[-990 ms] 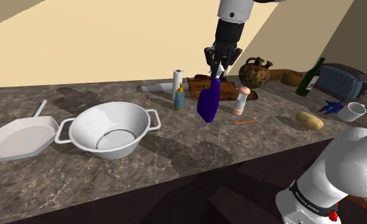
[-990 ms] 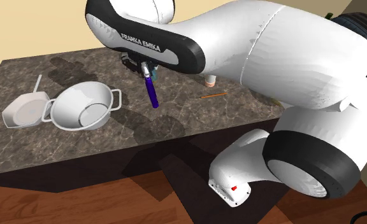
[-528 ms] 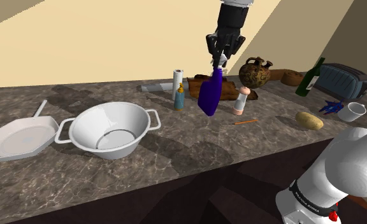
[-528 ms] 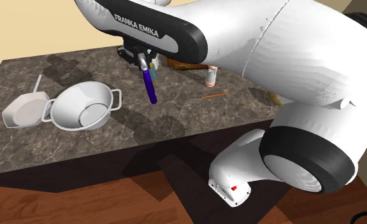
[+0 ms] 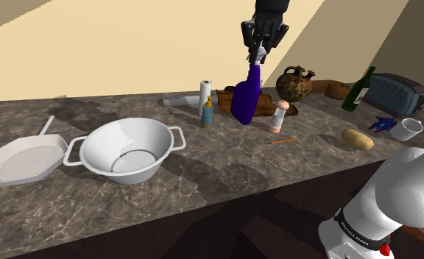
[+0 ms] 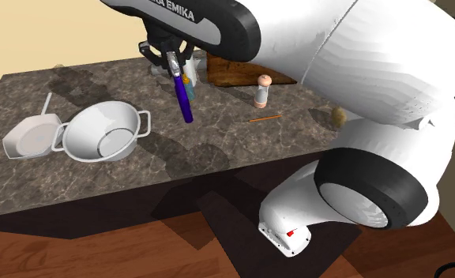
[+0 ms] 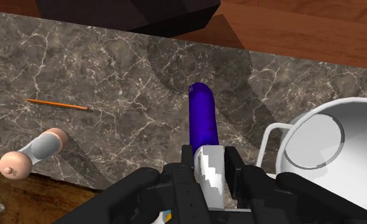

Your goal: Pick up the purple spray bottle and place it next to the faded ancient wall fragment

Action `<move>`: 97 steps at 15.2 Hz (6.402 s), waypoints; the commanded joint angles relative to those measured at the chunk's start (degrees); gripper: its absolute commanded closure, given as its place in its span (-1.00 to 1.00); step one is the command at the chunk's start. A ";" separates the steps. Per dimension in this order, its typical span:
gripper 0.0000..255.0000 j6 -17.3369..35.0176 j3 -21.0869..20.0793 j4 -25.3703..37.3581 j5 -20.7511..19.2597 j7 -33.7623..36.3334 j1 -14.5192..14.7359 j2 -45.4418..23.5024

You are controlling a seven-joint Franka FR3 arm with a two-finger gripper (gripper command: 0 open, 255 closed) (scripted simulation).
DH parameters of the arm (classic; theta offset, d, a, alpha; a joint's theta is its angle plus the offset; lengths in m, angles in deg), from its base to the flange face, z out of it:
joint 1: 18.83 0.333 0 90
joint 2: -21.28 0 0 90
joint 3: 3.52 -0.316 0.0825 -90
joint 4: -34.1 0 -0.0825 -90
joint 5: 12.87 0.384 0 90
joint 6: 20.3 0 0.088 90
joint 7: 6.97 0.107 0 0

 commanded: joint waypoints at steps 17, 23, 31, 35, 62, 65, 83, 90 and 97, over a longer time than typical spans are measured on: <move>1.00 -4.10 7.78 2.10 -1.84 -11.38 -3.75 1.84; 1.00 -1.17 13.67 -2.16 -3.57 -19.85 -6.39 3.21; 1.00 2.77 21.52 -4.10 -5.71 -30.90 -9.91 1.48; 1.00 4.72 25.44 -3.48 -6.28 -36.44 -11.65 -0.90; 1.00 11.31 42.80 20.69 7.00 -69.93 -27.67 -34.71; 1.00 13.79 42.74 17.87 6.85 -69.97 -27.32 -34.34; 1.00 27.29 42.15 5.00 7.73 -70.99 -26.52 -35.17; 1.00 29.89 41.95 3.02 8.25 -71.39 -26.56 -35.89; -1.00 29.89 41.95 3.01 8.25 -71.39 -26.56 -35.89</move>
